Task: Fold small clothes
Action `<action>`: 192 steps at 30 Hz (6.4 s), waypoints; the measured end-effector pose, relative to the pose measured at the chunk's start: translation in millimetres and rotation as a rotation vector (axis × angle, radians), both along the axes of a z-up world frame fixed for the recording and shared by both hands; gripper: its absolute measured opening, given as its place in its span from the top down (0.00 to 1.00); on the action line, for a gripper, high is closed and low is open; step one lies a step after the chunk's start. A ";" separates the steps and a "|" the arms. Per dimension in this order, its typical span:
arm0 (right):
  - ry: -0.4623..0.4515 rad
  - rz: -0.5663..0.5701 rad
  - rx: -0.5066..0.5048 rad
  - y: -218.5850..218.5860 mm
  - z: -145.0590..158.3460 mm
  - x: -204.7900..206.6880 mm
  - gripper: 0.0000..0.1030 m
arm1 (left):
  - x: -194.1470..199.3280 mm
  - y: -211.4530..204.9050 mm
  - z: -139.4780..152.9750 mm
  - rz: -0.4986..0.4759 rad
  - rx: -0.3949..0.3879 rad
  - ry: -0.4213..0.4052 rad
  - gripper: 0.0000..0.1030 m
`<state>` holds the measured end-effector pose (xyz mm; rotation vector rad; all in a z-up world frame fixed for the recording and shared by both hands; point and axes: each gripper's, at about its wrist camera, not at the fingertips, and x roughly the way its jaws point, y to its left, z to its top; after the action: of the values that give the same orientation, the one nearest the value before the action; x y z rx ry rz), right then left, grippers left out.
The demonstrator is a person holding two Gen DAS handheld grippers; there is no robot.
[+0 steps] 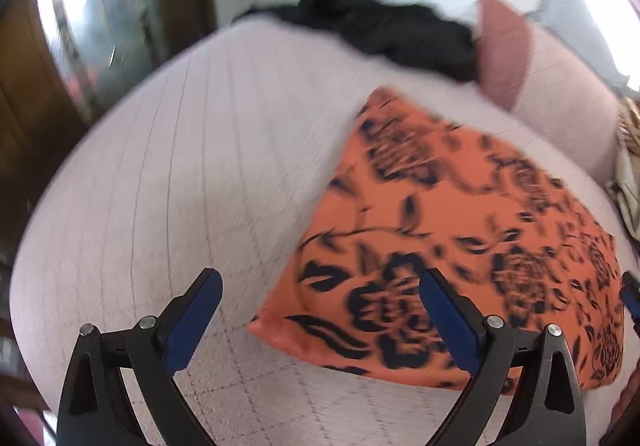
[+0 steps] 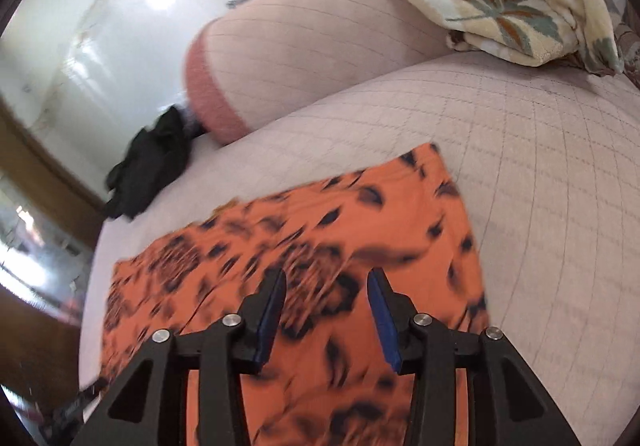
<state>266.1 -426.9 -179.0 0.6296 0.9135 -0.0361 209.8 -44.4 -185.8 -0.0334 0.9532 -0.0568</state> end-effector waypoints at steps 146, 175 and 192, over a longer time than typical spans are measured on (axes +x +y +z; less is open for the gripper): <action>0.024 -0.235 0.282 37.2 -32.4 -237.6 0.83 | -122.9 99.6 -39.2 -0.025 -0.580 0.163 0.85; -0.034 -0.226 0.238 43.7 -24.3 -284.6 0.86 | -107.5 102.4 -38.0 -0.039 -0.511 0.138 0.83; 0.083 -0.196 0.281 11.4 26.2 -333.7 0.72 | -134.5 104.0 41.2 -0.092 -0.113 -0.005 0.70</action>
<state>-67.5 -415.5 -152.8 0.9840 0.9424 -0.1110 75.3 59.6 -144.6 -0.0941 0.9454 -0.1955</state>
